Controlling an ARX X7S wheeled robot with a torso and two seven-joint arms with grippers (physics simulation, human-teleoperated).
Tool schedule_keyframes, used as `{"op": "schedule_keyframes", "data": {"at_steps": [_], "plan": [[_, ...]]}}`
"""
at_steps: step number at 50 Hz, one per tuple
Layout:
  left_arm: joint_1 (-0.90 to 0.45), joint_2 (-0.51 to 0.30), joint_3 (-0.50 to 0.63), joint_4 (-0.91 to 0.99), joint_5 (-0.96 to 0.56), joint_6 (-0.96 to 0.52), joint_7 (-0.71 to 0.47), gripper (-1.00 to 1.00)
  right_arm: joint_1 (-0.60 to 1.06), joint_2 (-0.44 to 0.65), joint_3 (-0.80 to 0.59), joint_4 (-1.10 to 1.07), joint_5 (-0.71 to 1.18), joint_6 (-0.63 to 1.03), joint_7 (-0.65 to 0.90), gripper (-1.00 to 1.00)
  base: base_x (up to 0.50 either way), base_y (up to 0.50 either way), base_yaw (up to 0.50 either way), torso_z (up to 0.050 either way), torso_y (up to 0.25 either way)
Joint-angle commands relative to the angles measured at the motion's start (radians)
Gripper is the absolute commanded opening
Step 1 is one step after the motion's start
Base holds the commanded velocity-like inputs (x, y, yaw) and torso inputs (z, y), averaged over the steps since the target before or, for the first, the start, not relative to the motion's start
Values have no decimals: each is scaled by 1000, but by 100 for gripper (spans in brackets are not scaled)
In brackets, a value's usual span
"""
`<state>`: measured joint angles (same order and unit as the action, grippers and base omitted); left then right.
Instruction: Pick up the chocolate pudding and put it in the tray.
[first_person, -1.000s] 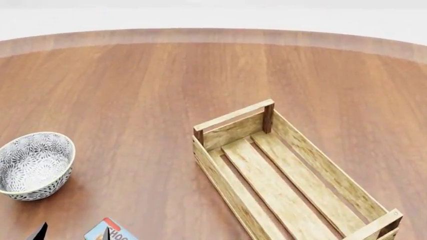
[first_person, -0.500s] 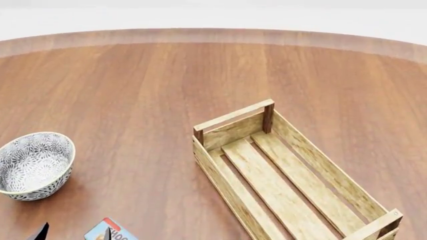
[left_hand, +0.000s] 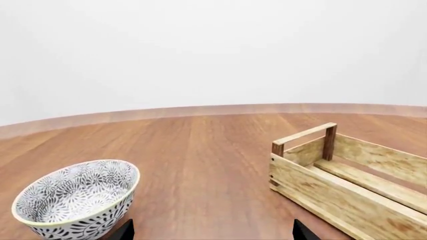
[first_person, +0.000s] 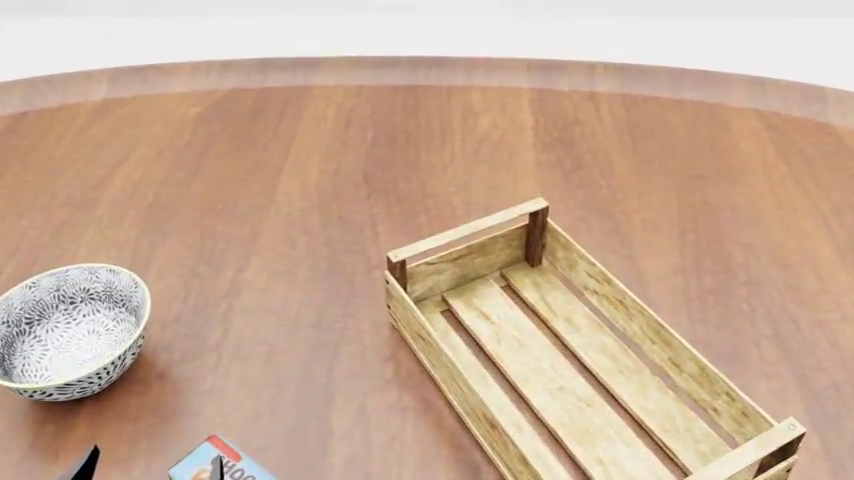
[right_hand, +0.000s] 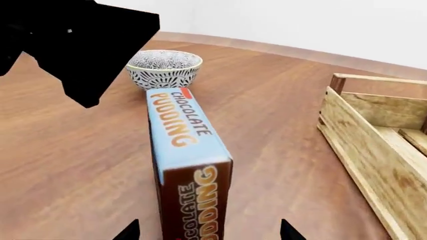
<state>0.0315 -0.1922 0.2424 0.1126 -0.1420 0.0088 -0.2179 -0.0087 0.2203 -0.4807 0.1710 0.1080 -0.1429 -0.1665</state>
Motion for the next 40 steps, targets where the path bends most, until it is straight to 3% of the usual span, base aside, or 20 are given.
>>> {"op": "schedule_keyframes", "data": {"at_steps": [1, 15, 24, 26, 40], "plan": [[-1, -5, 7, 2, -3, -3, -7, 100, 28, -26, -9, 67, 1, -41, 4, 100, 0, 0, 0, 0, 0], [-2, -9, 17, 0, -6, -1, -14, 100, 45, -52, -30, 119, -4, -82, 6, 100, 0, 0, 0, 0, 0], [-3, -13, 23, -5, -9, 3, -17, 100, 83, -88, -40, 241, -6, -146, 6, 100, 0, 0, 0, 0, 0], [-4, -14, 28, 1, -7, -1, -18, 100, 127, -144, -67, 415, -34, -243, 5, 100, 0, 0, 0, 0, 0], [-5, -22, 36, -3, -13, 5, -24, 100, 152, -161, -90, 492, -29, -291, 17, 100, 0, 0, 0, 0, 0]]}}
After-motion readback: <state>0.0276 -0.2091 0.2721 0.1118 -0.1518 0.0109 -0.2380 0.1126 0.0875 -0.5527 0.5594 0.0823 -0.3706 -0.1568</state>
